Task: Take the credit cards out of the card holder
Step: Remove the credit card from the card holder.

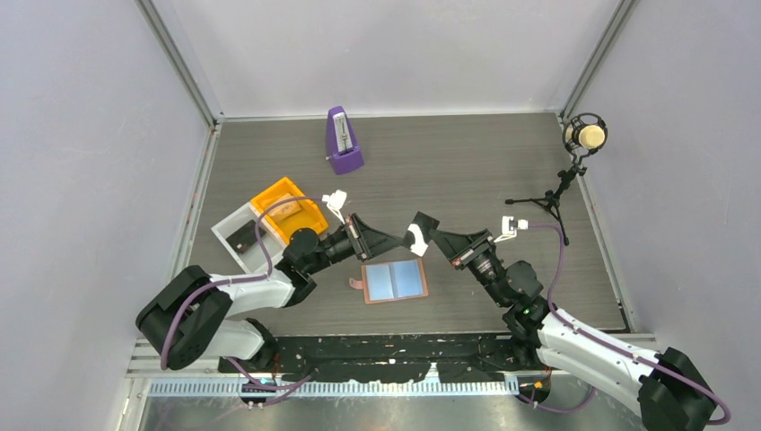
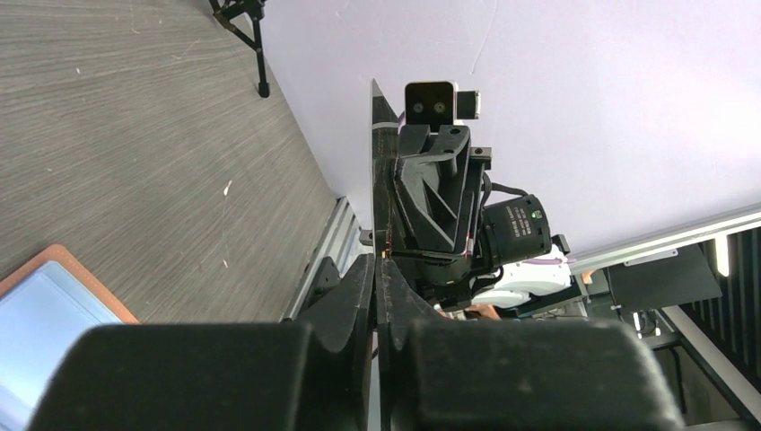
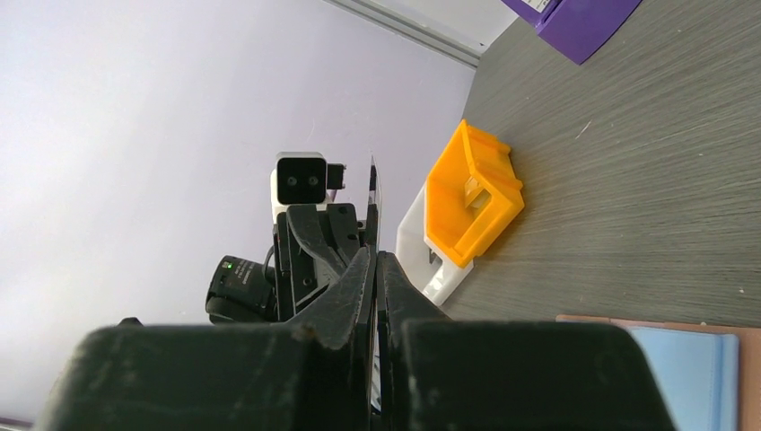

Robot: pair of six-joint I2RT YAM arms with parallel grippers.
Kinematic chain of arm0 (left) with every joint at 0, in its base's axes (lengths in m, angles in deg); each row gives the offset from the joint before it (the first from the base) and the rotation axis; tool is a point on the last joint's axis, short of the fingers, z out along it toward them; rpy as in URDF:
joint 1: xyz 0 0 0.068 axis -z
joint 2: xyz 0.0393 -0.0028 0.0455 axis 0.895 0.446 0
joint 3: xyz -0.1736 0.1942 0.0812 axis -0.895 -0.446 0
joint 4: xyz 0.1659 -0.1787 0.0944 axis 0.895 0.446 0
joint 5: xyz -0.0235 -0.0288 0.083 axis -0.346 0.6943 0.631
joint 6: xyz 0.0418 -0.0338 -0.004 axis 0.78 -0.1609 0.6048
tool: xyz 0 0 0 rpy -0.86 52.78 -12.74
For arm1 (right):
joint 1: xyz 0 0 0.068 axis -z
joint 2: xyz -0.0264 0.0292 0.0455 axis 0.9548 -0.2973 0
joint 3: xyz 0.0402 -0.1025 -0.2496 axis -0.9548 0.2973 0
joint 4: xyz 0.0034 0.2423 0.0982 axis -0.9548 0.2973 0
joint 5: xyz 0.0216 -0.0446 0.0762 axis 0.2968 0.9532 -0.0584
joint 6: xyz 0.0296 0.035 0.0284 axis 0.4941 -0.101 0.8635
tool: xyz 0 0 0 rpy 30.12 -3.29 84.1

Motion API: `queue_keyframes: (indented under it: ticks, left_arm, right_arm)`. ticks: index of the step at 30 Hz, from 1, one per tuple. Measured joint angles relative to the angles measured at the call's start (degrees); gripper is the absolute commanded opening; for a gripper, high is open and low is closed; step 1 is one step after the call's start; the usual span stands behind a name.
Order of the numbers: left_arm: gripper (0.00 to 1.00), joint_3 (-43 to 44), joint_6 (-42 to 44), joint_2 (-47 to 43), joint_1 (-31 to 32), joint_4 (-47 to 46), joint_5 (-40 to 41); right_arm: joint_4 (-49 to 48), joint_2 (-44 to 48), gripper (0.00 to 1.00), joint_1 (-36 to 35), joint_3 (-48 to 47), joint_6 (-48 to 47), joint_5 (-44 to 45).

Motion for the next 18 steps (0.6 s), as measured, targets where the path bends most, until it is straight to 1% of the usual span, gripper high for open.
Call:
queue_keyframes:
  ticks: [1, 3, 4, 5, 6, 7, 8, 9, 10, 12, 14, 16, 18]
  left_arm:
    - [0.0, 0.0, 0.0, 0.0, 0.0, 0.0, 0.0]
    - [0.0, 0.0, 0.1, -0.1, 0.0, 0.1, 0.0]
    - [0.0, 0.0, 0.1, -0.2, 0.0, 0.3, 0.0]
    - [0.0, 0.0, 0.2, -0.5, 0.0, 0.8, 0.0]
    - [0.0, 0.0, 0.4, -1.0, -0.1, 1.4, 0.0]
    - [0.0, 0.0, 0.7, -1.7, -0.2, 2.1, -0.1]
    - [0.0, 0.0, 1.1, -2.4, -0.3, 2.8, -0.4]
    - [0.0, 0.0, 1.7, -3.7, -0.6, 4.1, -1.1]
    - [0.0, 0.0, 2.4, -5.2, -1.0, 5.6, -2.1]
    - [0.0, 0.0, 4.3, -8.1, -1.9, 8.6, -4.1]
    - [0.0, 0.1, 6.9, -11.6, -2.7, 13.3, -6.7]
    - [0.0, 0.6, 10.0, -15.0, -3.1, 18.7, -8.8]
    - [0.0, 1.6, 14.1, -18.8, -3.2, 26.3, -10.6]
  right_arm:
    - [-0.1, 0.0, 0.08, 0.0, 0.0, 0.0, -0.2]
    - [-0.4, 0.1, 0.15, 0.1, 0.0, -0.1, -0.8]
    - [-0.7, 0.2, 0.22, 0.2, 0.0, -0.7, -1.3]
    - [-0.7, 0.3, 0.25, 0.4, 0.0, -1.7, -2.3]
    - [-0.2, 0.7, 0.33, 0.7, 0.0, -3.5, -3.9]
    - [1.0, 1.2, 0.37, 0.9, -0.3, -5.4, -5.7]
    - [3.7, 1.9, 0.45, 1.3, -1.0, -7.9, -7.9]
    - [7.0, 2.9, 0.5, 1.8, -2.2, -10.9, -10.4]
    - [10.5, 3.9, 0.57, 2.4, -3.9, -13.8, -12.9]
    - [16.9, 5.9, 0.63, 3.8, -7.5, -19.1, -16.9]
    - [23.4, 7.7, 0.66, 5.2, -11.9, -24.7, -20.5]
    - [29.4, 8.1, 0.7, 6.1, -16.2, -29.9, -24.1]
    - [34.0, 7.7, 0.72, 6.8, -19.8, -34.1, -27.9]
